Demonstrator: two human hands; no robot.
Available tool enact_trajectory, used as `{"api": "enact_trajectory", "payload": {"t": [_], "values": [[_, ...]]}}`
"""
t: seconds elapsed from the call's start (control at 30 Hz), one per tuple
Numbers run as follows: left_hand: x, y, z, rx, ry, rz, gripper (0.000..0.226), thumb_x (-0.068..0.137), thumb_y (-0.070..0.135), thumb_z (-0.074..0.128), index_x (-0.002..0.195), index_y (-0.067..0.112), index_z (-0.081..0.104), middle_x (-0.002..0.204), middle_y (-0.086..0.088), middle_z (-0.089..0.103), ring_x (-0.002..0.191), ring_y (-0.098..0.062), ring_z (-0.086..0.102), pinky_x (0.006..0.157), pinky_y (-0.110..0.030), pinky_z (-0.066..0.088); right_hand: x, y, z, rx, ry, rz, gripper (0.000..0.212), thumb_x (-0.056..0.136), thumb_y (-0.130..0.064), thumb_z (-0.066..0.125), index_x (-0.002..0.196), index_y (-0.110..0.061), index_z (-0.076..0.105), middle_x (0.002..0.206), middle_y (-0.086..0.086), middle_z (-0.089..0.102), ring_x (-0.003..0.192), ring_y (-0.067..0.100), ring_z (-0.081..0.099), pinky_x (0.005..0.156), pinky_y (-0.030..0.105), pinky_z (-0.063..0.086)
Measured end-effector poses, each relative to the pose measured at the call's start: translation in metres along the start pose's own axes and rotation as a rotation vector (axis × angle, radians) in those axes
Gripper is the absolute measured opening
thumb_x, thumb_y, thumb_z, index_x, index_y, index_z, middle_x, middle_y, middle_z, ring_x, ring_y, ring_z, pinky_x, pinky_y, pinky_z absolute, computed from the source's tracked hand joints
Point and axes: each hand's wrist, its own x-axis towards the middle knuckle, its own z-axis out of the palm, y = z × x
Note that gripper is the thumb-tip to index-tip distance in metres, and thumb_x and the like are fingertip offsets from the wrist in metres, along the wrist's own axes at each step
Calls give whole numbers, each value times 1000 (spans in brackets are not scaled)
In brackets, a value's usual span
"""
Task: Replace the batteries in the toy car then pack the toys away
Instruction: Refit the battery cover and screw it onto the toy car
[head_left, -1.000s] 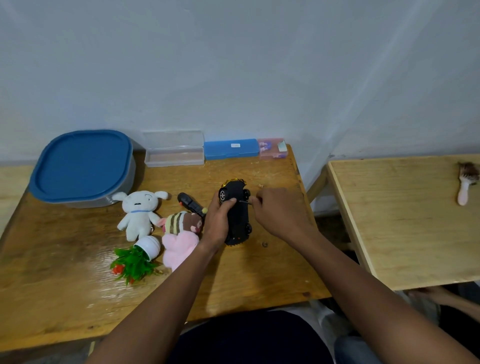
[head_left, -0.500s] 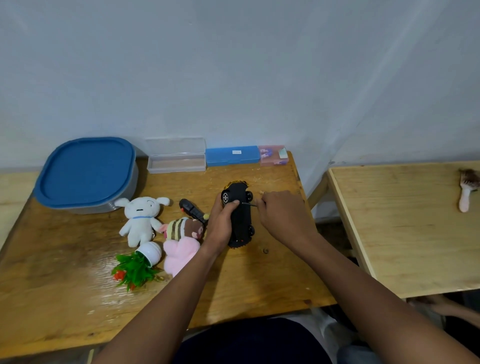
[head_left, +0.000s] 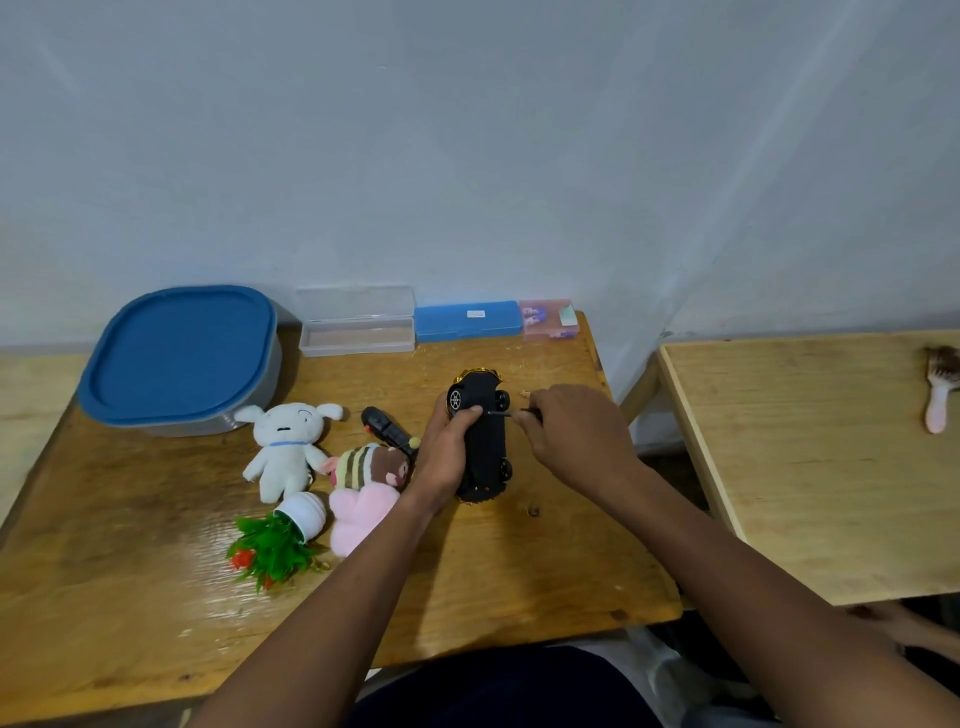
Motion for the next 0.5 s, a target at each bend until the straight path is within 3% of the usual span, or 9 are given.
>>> {"api": "enact_trajectory", "payload": {"t": [0.07, 0.2, 0.3, 0.43, 0.5], "values": [[0, 1, 0, 66, -21, -2, 29, 90, 42, 55, 119, 38, 56, 115, -8, 67, 104, -26, 66, 83, -43, 59, 0, 0, 4, 40, -54, 66, 47, 102, -46, 39, 76, -16, 64, 62, -4, 53, 58, 13, 53, 57, 33, 47], [-2, -1, 1, 136, -71, -24, 39, 86, 46, 55, 123, 35, 55, 112, -6, 69, 102, -25, 68, 90, -50, 57, 2, 1, 6, 67, -103, 117, 43, 101, -46, 41, 79, -17, 63, 65, -2, 54, 63, 17, 56, 59, 34, 48], [-3, 0, 1, 79, -54, -34, 34, 92, 40, 55, 125, 37, 53, 117, -7, 67, 104, -26, 67, 86, -44, 58, 1, -2, -3, 155, -106, 45, 17, 94, -40, 55, 92, -22, 56, 78, -6, 55, 73, 12, 53, 59, 27, 43], [-2, 6, -1, 46, -48, -29, 23, 101, 31, 51, 124, 36, 53, 119, -8, 65, 106, -26, 65, 81, -37, 58, 1, 0, -11, 205, -143, -24, 22, 87, -23, 67, 98, -28, 48, 93, -4, 52, 83, 14, 52, 67, 26, 48], [-1, 9, -2, 47, -54, -29, 22, 103, 27, 50, 123, 34, 53, 116, -10, 65, 103, -26, 66, 77, -34, 58, 2, 1, -13, 126, -82, -51, 11, 92, -31, 64, 97, -27, 55, 91, -6, 55, 82, 13, 53, 70, 27, 50]]}}
